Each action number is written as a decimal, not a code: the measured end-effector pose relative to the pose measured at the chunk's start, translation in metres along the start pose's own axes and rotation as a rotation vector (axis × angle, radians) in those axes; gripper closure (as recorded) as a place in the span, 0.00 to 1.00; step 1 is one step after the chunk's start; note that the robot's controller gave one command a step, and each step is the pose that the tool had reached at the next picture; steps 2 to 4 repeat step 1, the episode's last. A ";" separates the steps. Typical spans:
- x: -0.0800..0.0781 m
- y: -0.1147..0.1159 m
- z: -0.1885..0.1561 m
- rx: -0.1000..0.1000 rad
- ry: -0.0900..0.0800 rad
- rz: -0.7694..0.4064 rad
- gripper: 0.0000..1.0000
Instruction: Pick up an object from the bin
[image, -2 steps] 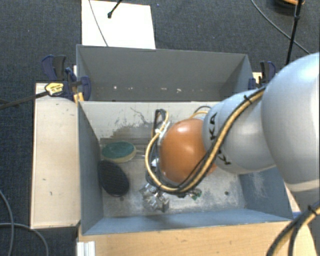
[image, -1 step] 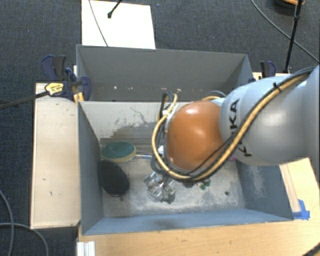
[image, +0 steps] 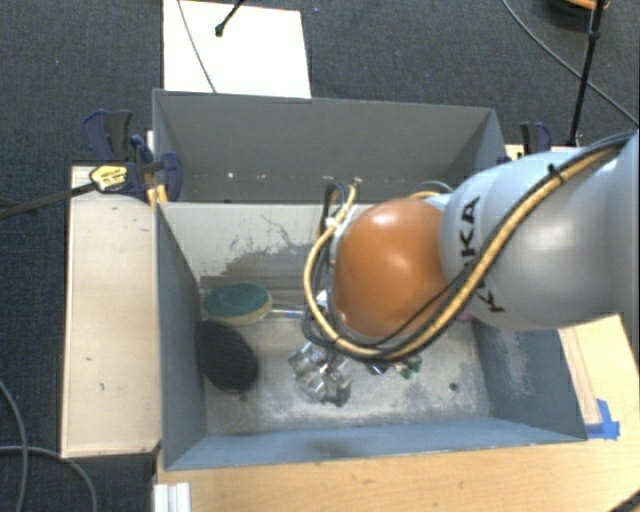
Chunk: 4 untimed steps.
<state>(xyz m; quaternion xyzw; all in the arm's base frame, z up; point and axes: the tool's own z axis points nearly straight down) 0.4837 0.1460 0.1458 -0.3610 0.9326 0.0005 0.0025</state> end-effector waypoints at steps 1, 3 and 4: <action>-0.001 0.000 -0.021 0.001 -0.001 0.011 1.00; -0.001 0.000 -0.021 0.001 -0.001 0.011 1.00; -0.001 0.000 -0.021 0.001 -0.001 0.011 1.00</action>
Offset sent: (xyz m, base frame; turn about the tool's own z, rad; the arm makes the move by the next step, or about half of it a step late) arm 0.0000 0.0000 0.0192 0.0000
